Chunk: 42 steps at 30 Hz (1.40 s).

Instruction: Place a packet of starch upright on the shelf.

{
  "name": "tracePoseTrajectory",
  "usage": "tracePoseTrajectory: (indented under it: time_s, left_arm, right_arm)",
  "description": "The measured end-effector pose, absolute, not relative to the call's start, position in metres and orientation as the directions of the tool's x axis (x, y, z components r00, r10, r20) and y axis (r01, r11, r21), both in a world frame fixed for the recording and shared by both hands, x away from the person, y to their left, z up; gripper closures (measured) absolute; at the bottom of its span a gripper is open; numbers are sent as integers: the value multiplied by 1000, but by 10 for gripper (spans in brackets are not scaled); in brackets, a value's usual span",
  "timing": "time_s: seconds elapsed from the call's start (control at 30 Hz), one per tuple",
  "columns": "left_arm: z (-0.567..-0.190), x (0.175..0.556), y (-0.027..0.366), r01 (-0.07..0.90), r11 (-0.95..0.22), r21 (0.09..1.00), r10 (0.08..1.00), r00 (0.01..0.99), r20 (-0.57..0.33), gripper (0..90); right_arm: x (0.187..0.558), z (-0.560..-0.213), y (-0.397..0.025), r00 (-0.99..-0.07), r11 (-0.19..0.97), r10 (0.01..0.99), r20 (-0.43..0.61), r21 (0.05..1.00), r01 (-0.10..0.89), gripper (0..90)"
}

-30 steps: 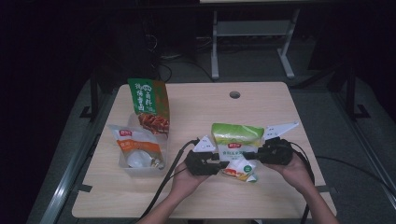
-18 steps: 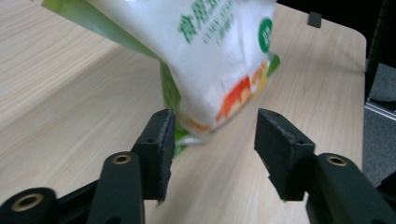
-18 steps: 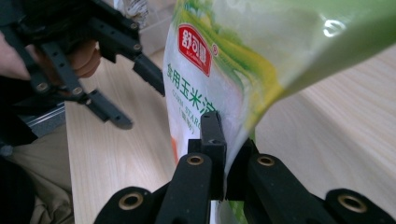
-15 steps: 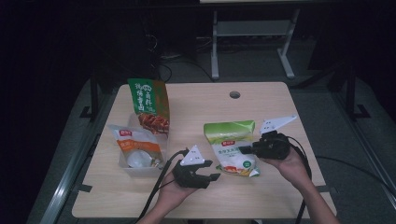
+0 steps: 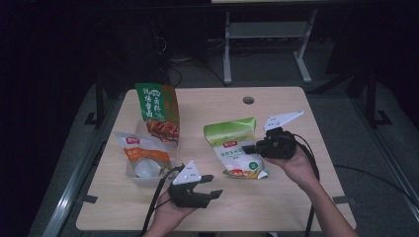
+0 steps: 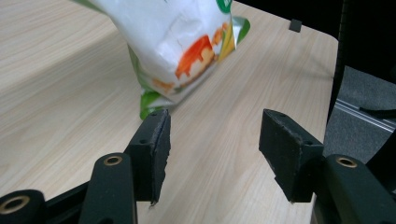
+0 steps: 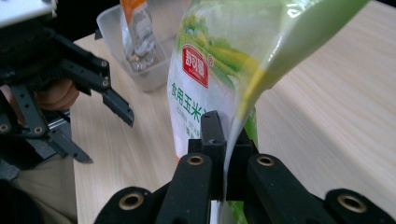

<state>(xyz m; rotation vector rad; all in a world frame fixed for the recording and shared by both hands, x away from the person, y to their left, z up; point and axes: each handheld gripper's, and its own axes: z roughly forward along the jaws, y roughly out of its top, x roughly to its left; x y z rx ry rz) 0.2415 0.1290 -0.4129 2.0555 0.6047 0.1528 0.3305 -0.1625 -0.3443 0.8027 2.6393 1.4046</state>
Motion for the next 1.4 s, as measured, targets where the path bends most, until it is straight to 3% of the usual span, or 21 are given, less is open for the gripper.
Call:
tracePoseTrajectory:
  time_s: [0.63, 1.4]
  left_arm:
    - [-426, 225, 152, 357, -459, 814, 483, 869, -108, 367]
    - [-429, 218, 162, 352, -454, 819, 465, 877, -120, 355]
  right_arm:
    - [357, -313, -97, -902, 465, 386, 193, 804, 371, 897]
    - [395, -290, -11, -938, 493, 313, 145, 820, 292, 897]
